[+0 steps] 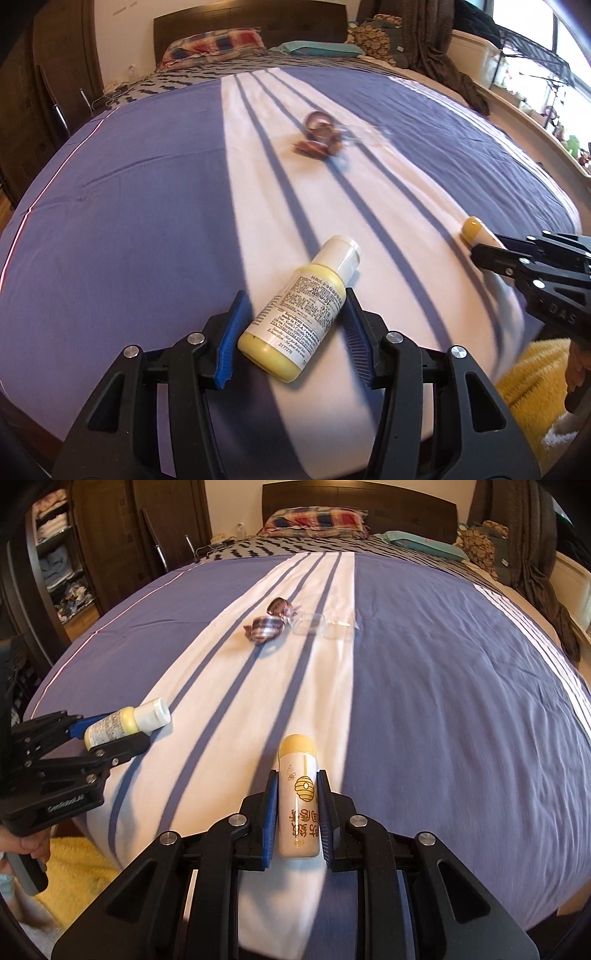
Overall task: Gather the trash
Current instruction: 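Carry the yellow bottle and tube off the bed down over the bin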
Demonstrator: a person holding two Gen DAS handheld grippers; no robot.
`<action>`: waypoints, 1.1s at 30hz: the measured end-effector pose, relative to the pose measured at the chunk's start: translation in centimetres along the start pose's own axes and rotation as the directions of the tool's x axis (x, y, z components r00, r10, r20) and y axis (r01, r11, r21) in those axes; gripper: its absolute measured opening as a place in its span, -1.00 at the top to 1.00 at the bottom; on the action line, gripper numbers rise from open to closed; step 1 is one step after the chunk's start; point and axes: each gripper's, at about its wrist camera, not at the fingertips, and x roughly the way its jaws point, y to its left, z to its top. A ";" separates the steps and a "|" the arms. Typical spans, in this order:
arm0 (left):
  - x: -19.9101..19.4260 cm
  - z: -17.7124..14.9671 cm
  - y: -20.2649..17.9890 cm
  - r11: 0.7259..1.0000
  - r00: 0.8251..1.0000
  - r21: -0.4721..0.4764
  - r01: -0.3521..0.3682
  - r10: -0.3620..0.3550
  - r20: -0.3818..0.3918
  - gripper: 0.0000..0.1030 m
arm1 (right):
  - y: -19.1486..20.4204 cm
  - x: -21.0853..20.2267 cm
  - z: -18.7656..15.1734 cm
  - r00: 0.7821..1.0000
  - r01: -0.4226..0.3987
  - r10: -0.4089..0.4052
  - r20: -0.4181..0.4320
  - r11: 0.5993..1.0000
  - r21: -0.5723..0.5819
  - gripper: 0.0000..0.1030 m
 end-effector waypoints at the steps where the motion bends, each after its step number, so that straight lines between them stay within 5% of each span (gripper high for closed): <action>1: -0.3 -0.3 -0.3 1.000 1.000 0.004 0.004 -0.004 0.002 0.06 | -0.1 -0.4 -0.5 1.000 0.000 0.000 0.001 1.000 0.005 0.60; 23: -8.2 -8.6 -5.7 0.997 0.995 0.022 0.073 -0.075 0.069 0.07 | -0.7 -7.8 -8.4 0.996 -0.038 0.032 0.089 0.997 0.068 0.60; 33: -7.6 -12.8 -6.7 0.994 0.994 0.004 0.108 -0.108 0.017 0.07 | -0.8 -7.4 -12.5 0.998 -0.051 0.046 0.045 0.993 0.107 0.60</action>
